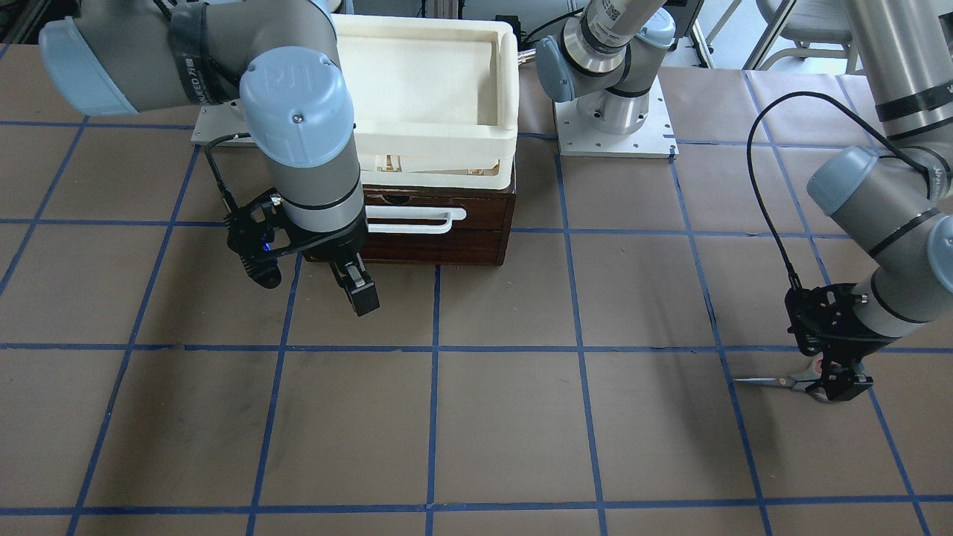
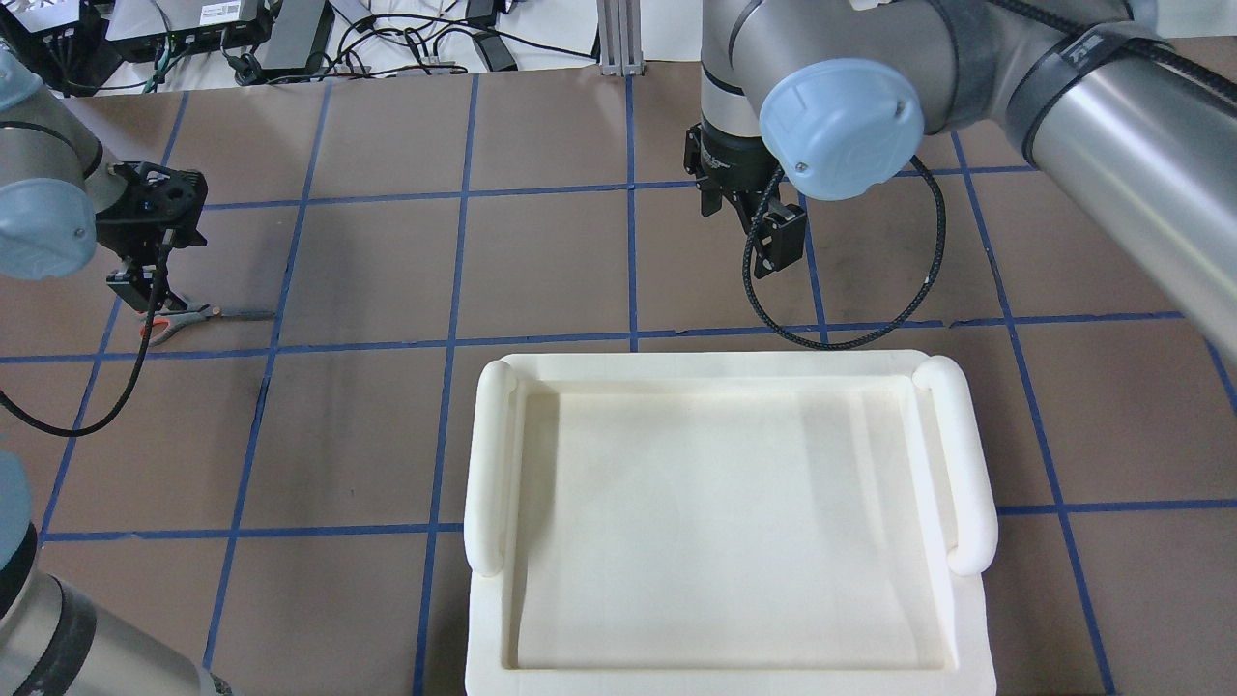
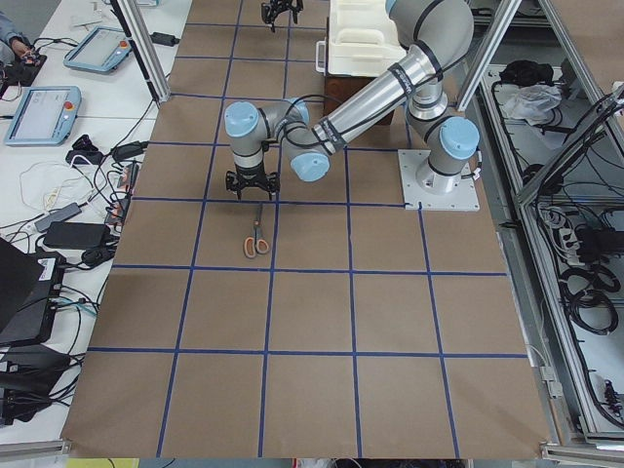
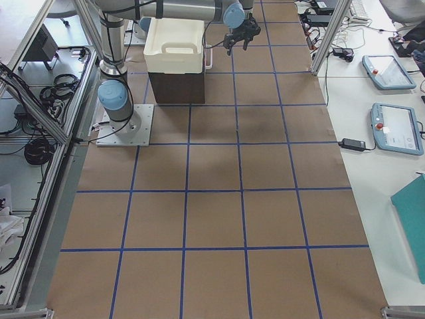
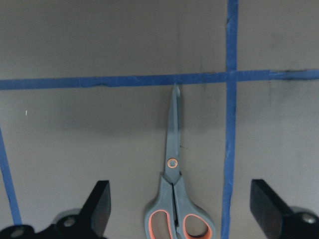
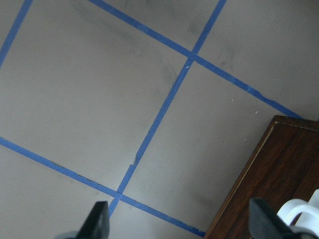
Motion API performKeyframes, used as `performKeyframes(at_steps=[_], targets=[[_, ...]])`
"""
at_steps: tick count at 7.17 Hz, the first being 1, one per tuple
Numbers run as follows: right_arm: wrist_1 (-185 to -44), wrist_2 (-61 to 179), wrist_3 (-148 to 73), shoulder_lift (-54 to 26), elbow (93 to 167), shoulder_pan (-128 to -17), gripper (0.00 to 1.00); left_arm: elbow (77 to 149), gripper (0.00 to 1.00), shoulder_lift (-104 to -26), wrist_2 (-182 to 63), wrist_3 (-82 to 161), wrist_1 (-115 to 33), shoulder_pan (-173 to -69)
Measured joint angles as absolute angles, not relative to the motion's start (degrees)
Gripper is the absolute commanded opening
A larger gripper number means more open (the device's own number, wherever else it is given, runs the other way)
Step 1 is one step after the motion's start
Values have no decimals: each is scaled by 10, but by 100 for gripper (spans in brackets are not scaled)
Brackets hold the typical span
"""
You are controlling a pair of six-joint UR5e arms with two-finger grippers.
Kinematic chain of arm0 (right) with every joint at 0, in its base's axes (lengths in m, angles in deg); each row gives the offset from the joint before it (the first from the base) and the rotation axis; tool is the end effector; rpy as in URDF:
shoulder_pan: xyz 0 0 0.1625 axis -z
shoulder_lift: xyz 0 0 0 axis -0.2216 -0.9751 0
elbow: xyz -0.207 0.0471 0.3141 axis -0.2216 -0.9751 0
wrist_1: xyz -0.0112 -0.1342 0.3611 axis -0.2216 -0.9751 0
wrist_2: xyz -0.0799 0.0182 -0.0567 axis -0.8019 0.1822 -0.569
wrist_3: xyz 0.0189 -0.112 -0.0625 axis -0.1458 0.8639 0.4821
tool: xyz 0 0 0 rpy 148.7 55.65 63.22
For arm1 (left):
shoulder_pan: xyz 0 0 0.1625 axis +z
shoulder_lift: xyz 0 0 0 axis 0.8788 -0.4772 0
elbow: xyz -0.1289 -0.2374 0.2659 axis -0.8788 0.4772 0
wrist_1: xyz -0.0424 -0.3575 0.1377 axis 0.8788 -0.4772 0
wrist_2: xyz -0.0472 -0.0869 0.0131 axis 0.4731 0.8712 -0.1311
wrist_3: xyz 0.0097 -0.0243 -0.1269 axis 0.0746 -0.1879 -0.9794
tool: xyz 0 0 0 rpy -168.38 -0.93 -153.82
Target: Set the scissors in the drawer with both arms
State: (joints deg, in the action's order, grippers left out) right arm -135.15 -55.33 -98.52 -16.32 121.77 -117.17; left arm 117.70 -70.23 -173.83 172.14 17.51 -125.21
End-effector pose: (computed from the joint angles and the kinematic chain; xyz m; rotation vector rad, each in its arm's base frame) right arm 0.2645 -0.5068 0.3078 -1.6039 -2.6101 -0.0693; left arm 0.1408 -0.5721 0.1983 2.2171 2.1555 0.0540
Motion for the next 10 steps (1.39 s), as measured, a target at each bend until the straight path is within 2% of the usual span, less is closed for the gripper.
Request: performKeyframes(at_steps=[3, 7, 10], targets=[[-1323, -481, -1109, -133, 1218, -1180, 100, 1173, 100, -725, -1755, 1667, 208, -1255], [-1279, -448, -1174, -109, 1218, -1181, 100, 1170, 100, -749, -1665, 1822, 217, -1207], [-1262, -447, -1192, -107, 1217, -1181, 100, 1171, 100, -771, -1688, 1847, 225, -1201]])
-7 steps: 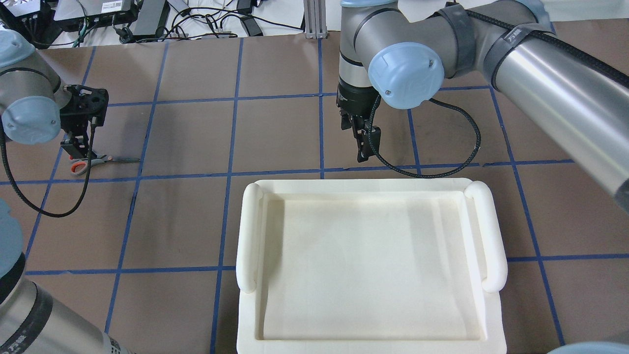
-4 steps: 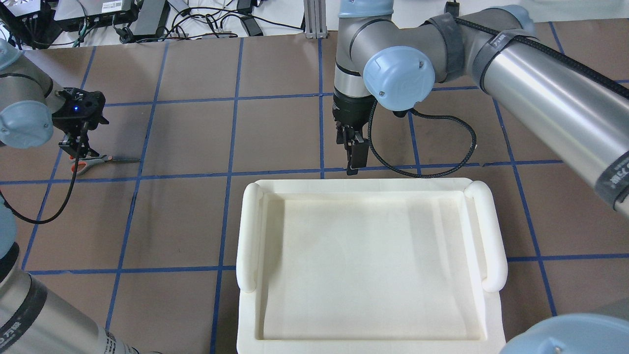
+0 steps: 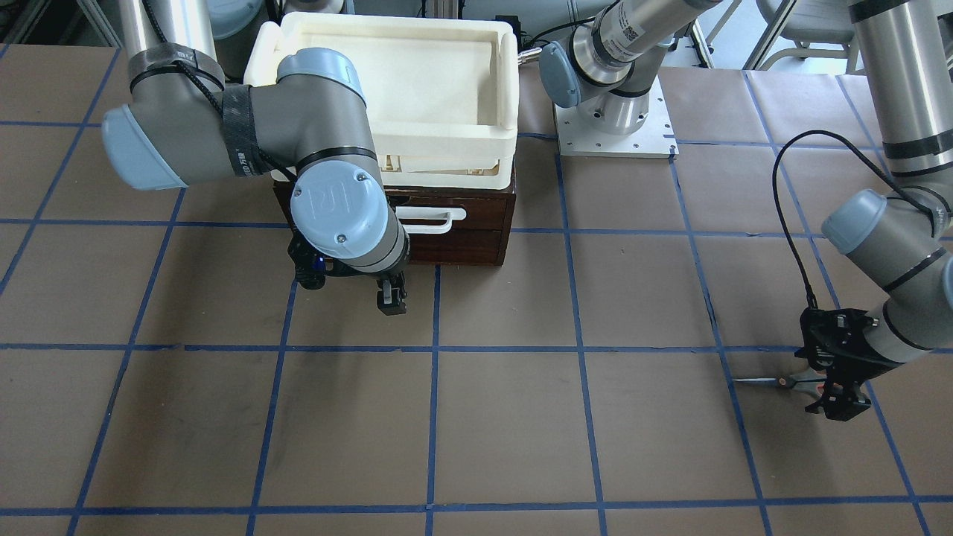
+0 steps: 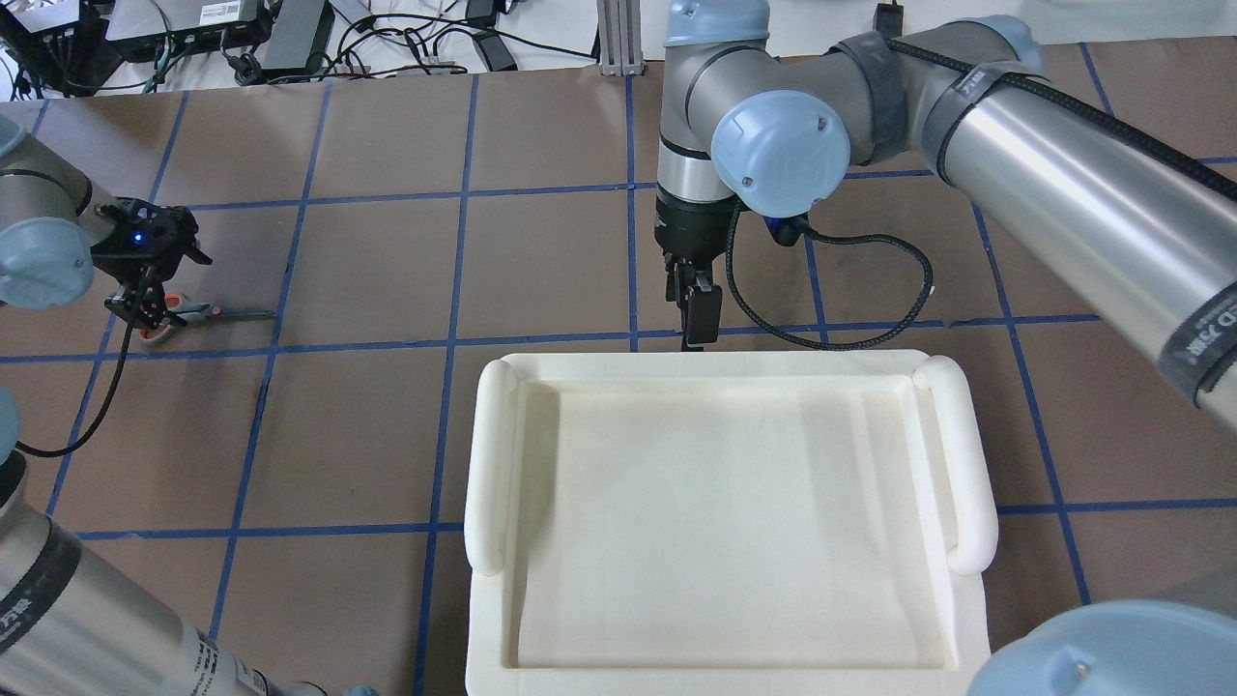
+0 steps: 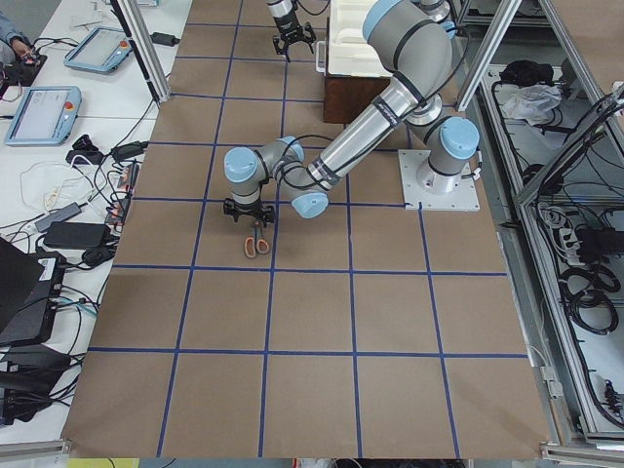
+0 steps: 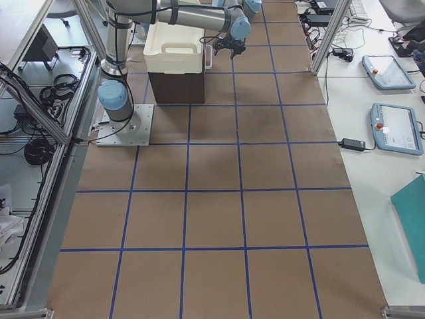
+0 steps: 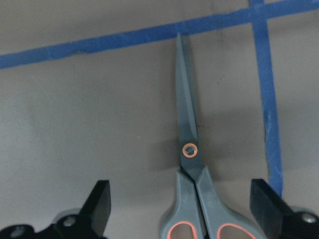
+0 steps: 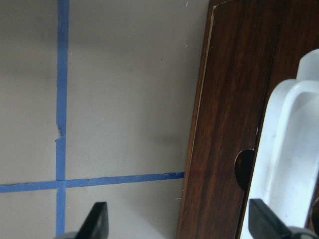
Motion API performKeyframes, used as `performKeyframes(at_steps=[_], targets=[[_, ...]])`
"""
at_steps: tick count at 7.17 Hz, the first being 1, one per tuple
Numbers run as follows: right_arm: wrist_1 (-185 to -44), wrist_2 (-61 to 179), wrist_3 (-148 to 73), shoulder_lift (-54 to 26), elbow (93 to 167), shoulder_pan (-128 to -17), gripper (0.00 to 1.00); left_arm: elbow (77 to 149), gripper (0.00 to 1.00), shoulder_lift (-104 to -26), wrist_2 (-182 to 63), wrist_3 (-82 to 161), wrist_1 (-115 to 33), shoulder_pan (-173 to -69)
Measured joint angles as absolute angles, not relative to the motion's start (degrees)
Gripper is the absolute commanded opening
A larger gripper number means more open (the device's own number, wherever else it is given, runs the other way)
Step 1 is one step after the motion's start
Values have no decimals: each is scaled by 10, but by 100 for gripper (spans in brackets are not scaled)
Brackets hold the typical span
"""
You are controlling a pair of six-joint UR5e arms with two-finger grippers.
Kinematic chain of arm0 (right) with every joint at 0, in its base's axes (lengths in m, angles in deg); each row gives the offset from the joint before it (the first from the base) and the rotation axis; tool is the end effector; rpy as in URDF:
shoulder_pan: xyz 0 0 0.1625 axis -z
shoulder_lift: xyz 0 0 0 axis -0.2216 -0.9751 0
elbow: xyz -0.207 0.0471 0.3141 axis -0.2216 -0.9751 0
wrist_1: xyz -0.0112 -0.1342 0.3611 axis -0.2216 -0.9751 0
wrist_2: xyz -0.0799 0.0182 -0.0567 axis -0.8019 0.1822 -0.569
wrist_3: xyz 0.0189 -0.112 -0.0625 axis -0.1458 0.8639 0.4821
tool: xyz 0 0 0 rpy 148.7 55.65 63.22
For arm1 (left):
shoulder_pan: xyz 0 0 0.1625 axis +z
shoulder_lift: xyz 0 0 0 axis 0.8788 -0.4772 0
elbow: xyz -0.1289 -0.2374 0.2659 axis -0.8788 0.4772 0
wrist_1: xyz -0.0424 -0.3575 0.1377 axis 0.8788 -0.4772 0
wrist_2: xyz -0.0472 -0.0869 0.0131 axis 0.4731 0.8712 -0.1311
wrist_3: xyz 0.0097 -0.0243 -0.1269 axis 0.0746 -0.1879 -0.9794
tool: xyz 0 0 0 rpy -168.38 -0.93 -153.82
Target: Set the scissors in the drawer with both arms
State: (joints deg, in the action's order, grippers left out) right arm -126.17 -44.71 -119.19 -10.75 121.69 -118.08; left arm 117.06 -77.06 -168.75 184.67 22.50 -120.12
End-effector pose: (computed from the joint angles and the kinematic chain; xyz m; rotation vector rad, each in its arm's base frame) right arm 0.2926 -0.4854 0.2454 -1.9578 -2.1528 -0.4736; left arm 0.1894 -0.5767 0.1422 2.3841 2.0320 -0.0663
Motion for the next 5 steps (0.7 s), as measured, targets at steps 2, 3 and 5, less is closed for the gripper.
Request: performKeyframes(at_steps=[2, 3, 5], targets=[[-1249, -447, -1214, -105, 1217, -1181, 100, 1171, 100, -780, -1714, 1808, 238, -1204], [-1244, -448, -1226, -102, 1218, -1181, 100, 1171, 100, -782, -1726, 1780, 239, -1207], [-1238, -448, -1245, -97, 1217, -1181, 100, 1175, 94, -786, -1729, 1768, 240, -1209]])
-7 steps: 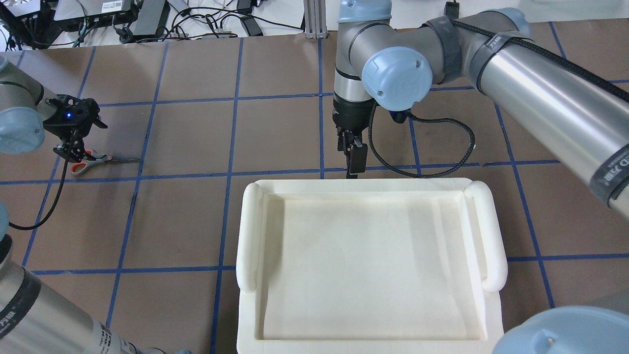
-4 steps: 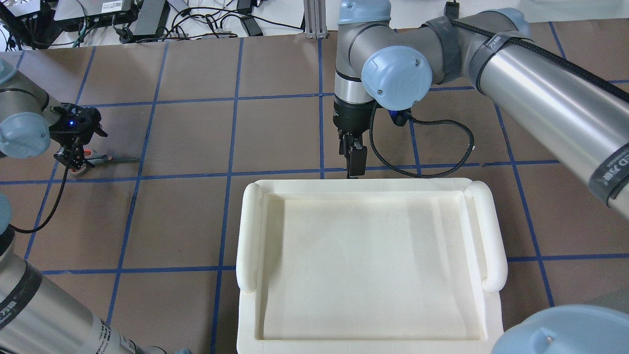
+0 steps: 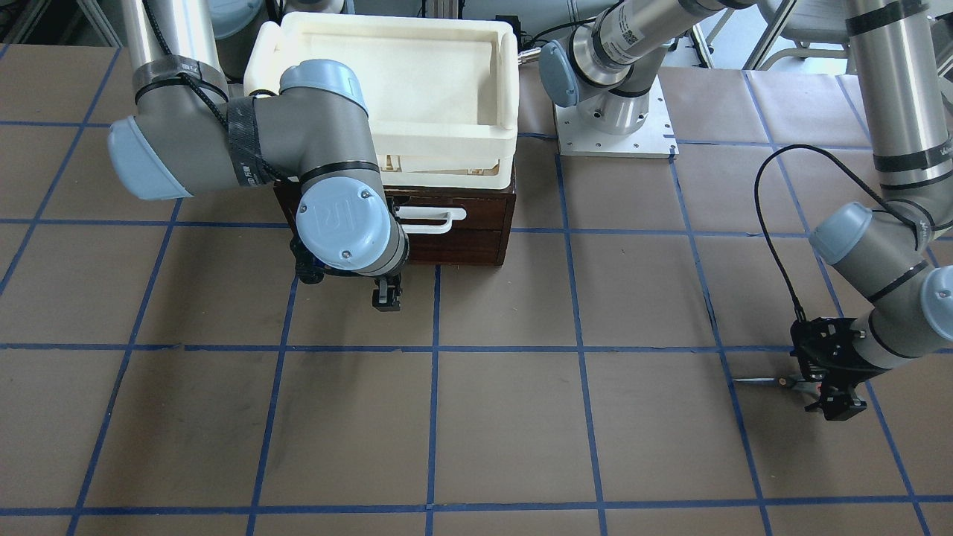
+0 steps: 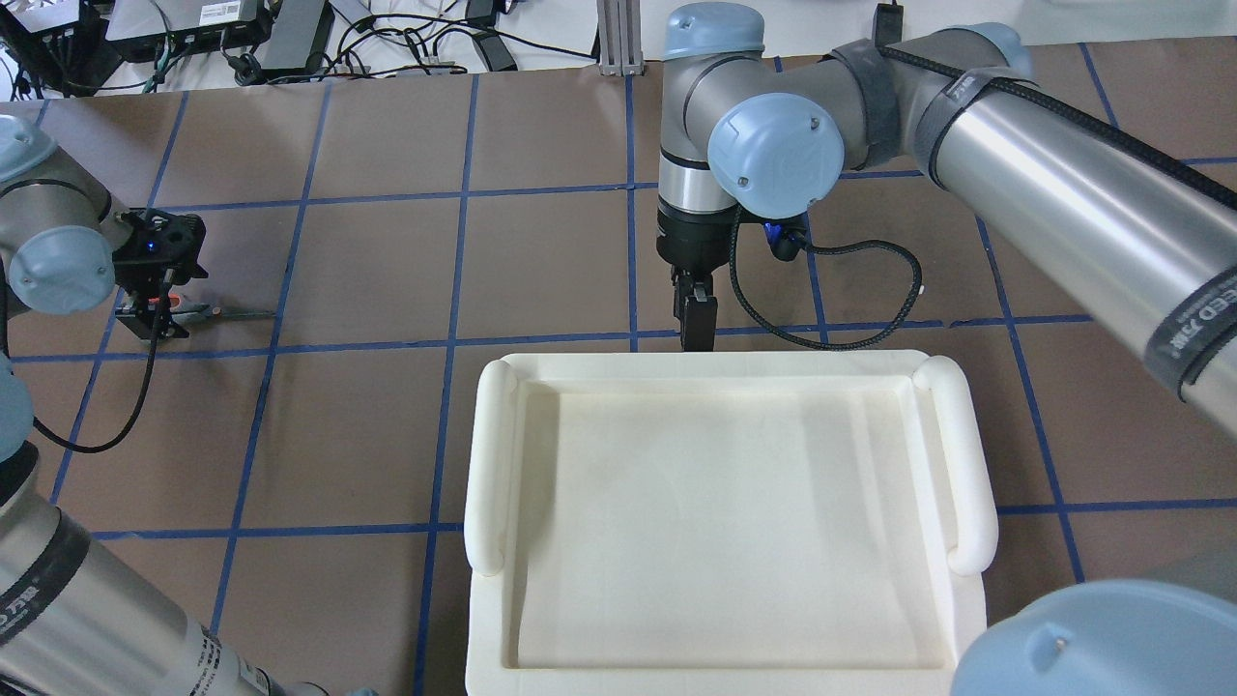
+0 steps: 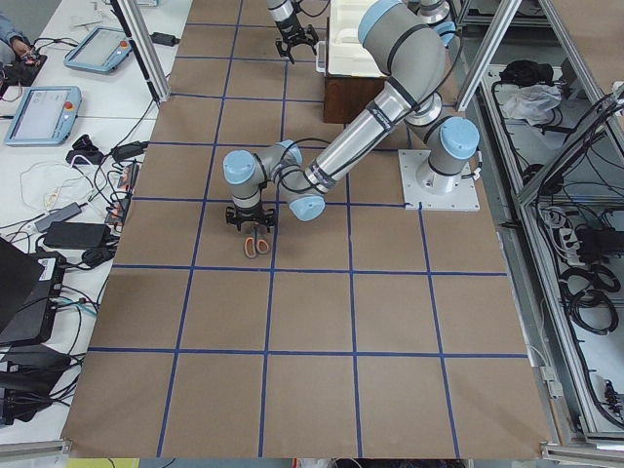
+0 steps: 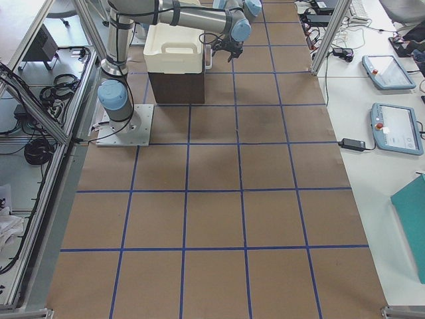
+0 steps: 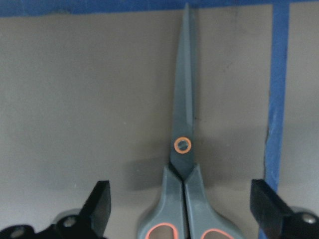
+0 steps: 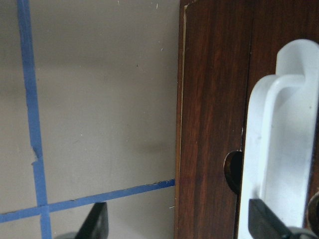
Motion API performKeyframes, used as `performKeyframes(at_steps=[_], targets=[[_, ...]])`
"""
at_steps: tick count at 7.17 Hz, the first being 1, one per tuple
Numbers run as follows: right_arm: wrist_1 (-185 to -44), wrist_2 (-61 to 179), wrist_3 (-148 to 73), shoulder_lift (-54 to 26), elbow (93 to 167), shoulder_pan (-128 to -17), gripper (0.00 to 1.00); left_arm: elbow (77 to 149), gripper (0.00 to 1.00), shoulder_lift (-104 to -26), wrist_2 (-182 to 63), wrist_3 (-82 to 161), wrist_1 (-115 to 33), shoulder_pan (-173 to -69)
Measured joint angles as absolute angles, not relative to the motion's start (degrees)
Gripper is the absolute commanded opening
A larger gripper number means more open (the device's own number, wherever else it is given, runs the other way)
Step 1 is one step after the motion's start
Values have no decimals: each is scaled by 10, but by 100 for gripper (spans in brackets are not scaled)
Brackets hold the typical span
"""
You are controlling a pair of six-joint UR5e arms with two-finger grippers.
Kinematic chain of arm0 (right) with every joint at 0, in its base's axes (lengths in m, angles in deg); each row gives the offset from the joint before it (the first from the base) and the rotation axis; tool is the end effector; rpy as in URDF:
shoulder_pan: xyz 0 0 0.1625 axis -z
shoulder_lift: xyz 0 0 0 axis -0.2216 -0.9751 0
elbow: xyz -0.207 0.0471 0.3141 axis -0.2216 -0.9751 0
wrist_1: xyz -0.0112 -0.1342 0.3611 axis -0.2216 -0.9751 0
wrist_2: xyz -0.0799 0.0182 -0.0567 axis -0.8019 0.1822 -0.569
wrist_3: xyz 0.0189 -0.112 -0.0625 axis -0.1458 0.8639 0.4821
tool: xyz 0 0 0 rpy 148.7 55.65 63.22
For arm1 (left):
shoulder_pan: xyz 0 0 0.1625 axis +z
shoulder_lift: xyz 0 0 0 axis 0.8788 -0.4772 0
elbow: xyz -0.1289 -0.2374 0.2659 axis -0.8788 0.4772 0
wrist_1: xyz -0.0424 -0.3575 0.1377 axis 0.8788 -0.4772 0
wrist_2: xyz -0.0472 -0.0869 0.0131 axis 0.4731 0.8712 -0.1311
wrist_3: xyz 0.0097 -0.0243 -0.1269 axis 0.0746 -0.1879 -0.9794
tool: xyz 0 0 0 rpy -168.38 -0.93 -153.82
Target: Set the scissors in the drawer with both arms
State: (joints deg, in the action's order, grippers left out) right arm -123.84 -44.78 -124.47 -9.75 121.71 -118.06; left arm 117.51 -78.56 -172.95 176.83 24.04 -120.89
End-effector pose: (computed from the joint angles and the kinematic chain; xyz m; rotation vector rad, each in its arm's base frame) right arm 0.2910 -0.4806 0.2339 -2.0112 -2.0063 -0.4913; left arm 0.1898 -0.5743 0.1264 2.2492 2.1711 0.0472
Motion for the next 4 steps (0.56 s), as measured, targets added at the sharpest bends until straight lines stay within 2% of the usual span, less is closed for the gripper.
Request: performKeyframes(at_steps=[1, 3, 4], targets=[[-1237, -448, -1249, -97, 1216, -1181, 99, 1176, 86, -788, -1729, 1774, 241, -1209], [-1231, -449, -1251, -97, 1211, -1181, 98, 1176, 78, -794, -1730, 1799, 245, -1209], [-1227, -450, -1252, -97, 1210, -1181, 98, 1175, 66, -796, -1730, 1807, 249, -1209]])
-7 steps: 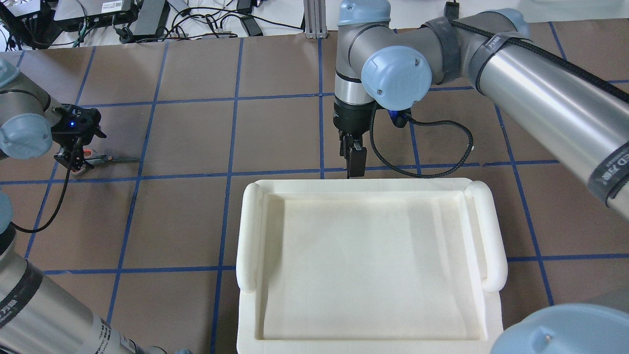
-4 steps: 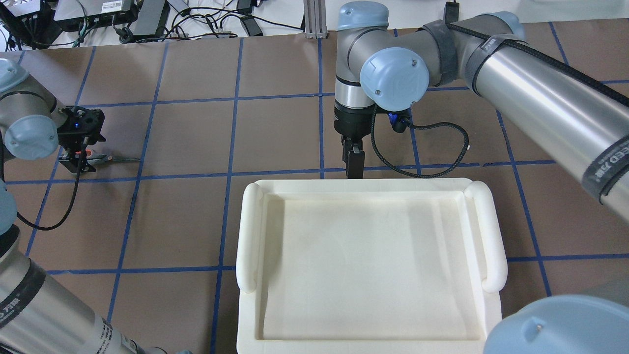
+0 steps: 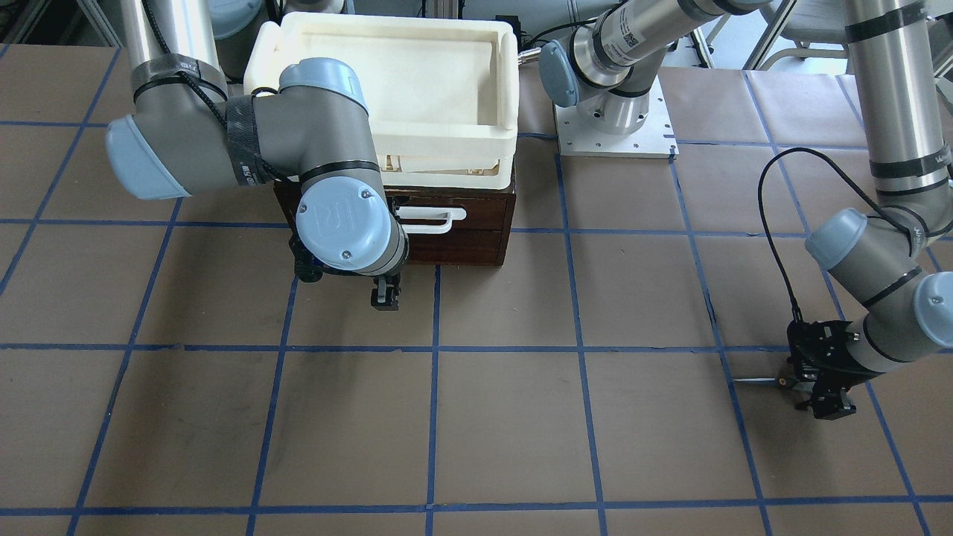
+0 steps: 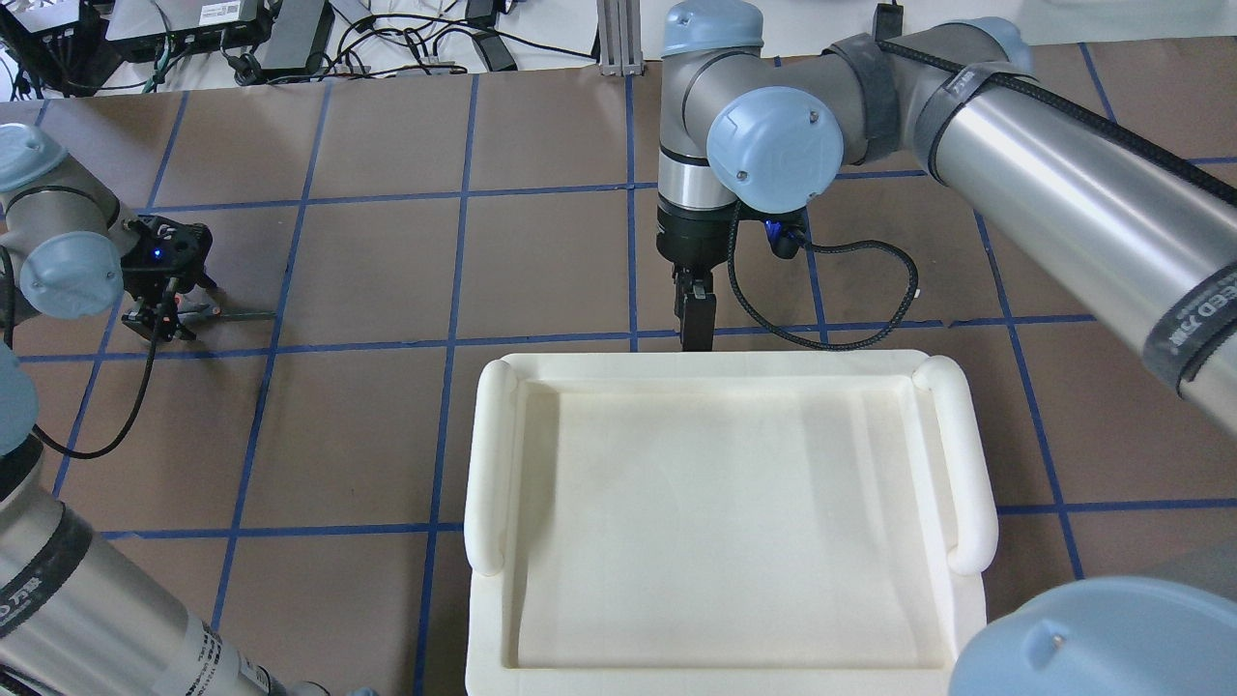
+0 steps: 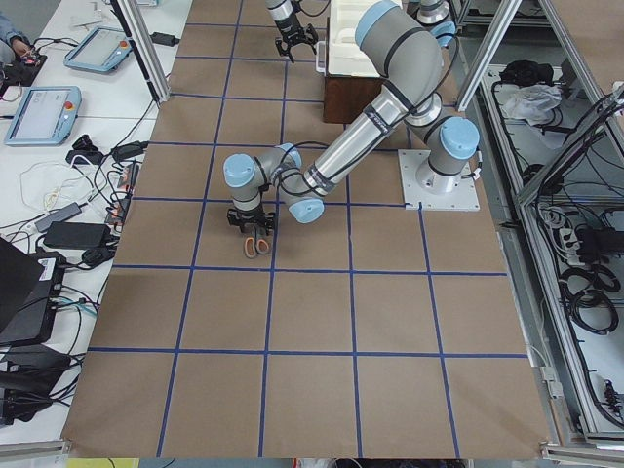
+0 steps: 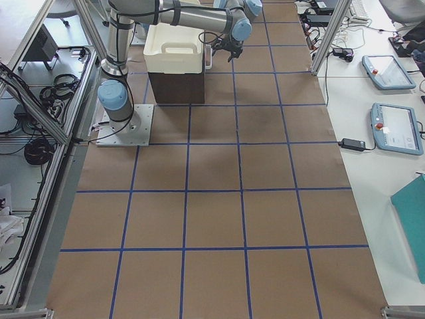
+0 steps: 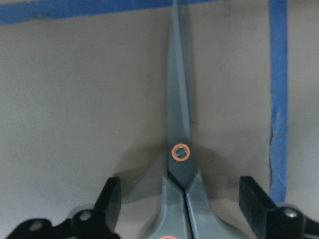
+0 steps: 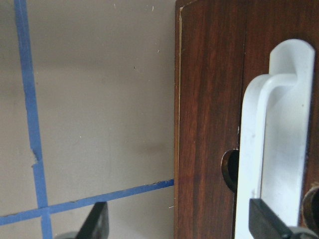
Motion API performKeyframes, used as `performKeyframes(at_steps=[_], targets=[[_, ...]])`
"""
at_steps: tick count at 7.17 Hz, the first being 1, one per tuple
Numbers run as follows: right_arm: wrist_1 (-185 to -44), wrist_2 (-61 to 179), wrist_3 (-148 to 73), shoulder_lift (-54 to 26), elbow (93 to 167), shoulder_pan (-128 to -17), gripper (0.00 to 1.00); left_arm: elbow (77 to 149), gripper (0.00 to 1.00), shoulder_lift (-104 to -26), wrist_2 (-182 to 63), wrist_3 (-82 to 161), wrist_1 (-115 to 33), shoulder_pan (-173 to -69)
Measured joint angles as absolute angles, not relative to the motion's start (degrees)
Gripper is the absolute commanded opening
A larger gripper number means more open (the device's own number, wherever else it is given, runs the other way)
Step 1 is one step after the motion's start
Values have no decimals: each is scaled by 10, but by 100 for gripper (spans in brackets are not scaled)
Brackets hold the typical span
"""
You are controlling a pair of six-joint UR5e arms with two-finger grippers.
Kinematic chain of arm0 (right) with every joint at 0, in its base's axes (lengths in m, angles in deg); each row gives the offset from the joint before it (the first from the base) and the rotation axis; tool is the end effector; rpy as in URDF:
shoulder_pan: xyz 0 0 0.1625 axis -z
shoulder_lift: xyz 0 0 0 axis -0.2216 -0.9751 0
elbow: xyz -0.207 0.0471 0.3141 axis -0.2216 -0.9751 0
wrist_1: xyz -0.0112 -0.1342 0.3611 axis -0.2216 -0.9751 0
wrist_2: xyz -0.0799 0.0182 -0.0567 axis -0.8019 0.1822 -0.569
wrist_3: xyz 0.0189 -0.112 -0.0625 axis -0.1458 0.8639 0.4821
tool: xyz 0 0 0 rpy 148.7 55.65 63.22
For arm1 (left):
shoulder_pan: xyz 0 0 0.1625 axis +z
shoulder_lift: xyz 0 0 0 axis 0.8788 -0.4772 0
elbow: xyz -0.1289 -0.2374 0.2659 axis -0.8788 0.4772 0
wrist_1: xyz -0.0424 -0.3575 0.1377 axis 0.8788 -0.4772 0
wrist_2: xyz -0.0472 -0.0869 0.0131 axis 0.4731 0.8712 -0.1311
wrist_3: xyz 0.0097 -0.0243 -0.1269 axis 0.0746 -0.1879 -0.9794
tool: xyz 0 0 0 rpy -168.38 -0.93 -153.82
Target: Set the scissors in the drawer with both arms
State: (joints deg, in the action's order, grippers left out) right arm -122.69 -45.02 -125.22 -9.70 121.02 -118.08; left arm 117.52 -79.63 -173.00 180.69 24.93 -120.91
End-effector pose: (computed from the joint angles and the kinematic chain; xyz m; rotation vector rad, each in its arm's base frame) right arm 0.2907 -0.4808 0.2371 -2.0155 -1.9854 -0.4882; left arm 0.1903 -0.5754 0.1168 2.3245 2.0964 0.0504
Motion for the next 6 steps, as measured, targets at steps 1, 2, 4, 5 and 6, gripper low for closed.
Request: performKeyframes(at_steps=[1, 2, 4, 5, 6], targets=[[-1220, -450, -1253, -97, 1210, -1181, 98, 1175, 54, -797, -1730, 1810, 252, -1209], [-1213, -449, -1258, -97, 1210, -1180, 98, 1175, 41, -798, -1730, 1811, 255, -1209], [-1198, -450, -1268, -96, 1212, -1180, 98, 1175, 25, -798, -1732, 1811, 269, -1209], [-1196, -450, -1269, -95, 1213, -1180, 98, 1175, 23, -798, -1732, 1811, 272, -1209], [-1196, -450, -1269, -92, 1215, -1181, 98, 1175, 22, -798, -1733, 1810, 275, -1209]])
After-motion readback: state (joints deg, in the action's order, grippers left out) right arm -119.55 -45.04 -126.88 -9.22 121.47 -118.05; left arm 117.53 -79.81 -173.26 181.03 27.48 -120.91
